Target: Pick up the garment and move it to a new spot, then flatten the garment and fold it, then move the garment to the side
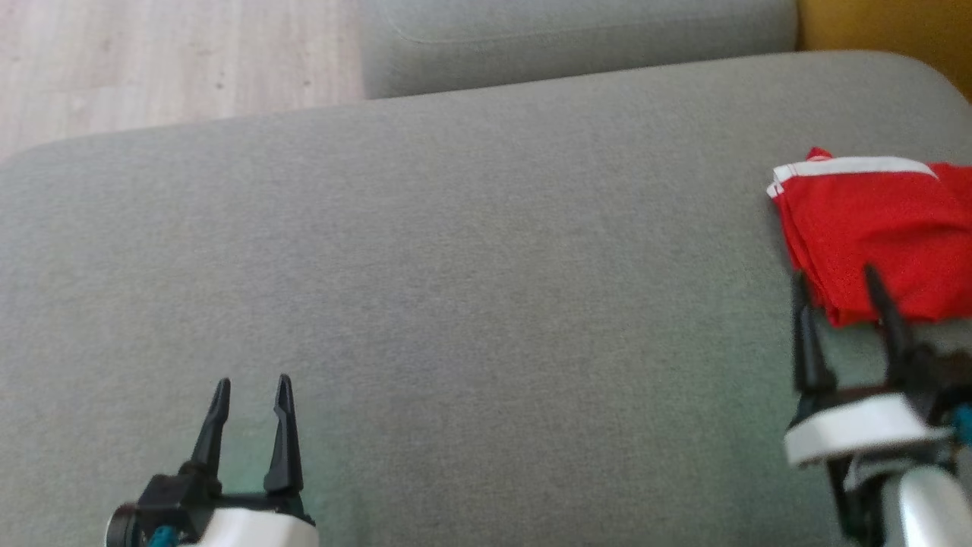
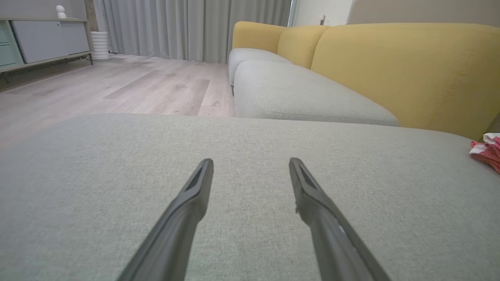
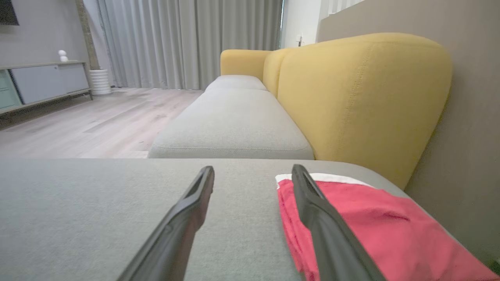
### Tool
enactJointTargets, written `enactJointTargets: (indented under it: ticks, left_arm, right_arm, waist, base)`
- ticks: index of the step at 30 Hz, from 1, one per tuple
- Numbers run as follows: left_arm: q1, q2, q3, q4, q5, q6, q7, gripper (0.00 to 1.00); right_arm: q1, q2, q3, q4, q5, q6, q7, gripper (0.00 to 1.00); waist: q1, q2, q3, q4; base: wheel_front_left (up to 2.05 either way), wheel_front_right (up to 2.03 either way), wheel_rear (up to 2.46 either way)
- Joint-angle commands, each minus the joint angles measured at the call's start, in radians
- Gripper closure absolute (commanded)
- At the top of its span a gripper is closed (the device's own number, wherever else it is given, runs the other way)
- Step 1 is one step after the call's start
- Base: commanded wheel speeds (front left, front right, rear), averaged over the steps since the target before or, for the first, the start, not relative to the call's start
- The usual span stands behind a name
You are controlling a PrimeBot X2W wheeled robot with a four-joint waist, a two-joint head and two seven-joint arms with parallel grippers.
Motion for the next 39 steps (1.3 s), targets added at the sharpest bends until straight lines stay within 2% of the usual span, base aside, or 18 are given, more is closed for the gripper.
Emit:
enactJointTargets:
  ticks: [1,6,13,27,28,30,39]
  left_arm:
    - [-0.013,0.000,0.039,-0.021,0.006,0.004,-0.005,0.00]
    - [-0.011,-0.003,0.035,0.009,0.009,-0.002,-0.005,0.00]
    - [-0.006,-0.005,0.045,0.032,0.013,0.001,-0.005,0.00]
    - [0.001,-0.008,0.048,0.044,0.012,0.014,-0.005,0.00]
    - [0.023,-0.008,0.014,0.071,0.008,0.008,0.000,1.00]
    - [0.026,-0.008,0.014,0.101,0.006,0.007,0.003,1.00]
    - [0.010,-0.008,0.028,0.099,-0.084,0.004,0.031,1.00]
  right_arm:
    - [-0.015,-0.002,0.027,-0.024,0.005,0.008,-0.026,0.00]
    - [0.049,0.016,0.042,0.079,-0.011,0.008,-0.128,0.00]
    - [0.056,0.018,0.066,0.199,-0.001,0.008,-0.165,0.00]
    - [0.044,0.018,0.104,0.165,0.021,0.008,-0.167,0.00]
    - [0.082,0.024,0.077,0.203,0.018,0.000,-0.153,1.00]
    - [0.088,0.025,0.078,0.233,0.019,0.000,-0.152,1.00]
    - [0.078,0.019,0.077,0.229,0.126,0.000,-0.134,1.00]
  waist:
    - [0.0003,-0.0001,-0.013,0.017]
    - [0.0003,-0.0001,-0.028,0.036]
    - [0.0003,-0.0001,-0.053,0.046]
    - [0.0003,-0.0001,-0.061,0.047]
    - [0.0003,-0.0001,-0.061,0.047]
    - [0.0003,-0.0001,-0.061,0.048]
    - [0.0003,-0.0001,-0.062,0.047]
  base:
    - [0.00,0.00,0.00]
    - [0.00,0.00,0.00]
    - [0.00,0.00,0.00]
    - [0.00,0.00,0.00]
    - [0.00,0.00,0.00]
    - [0.00,0.00,0.00]
    - [0.00,0.00,0.00]
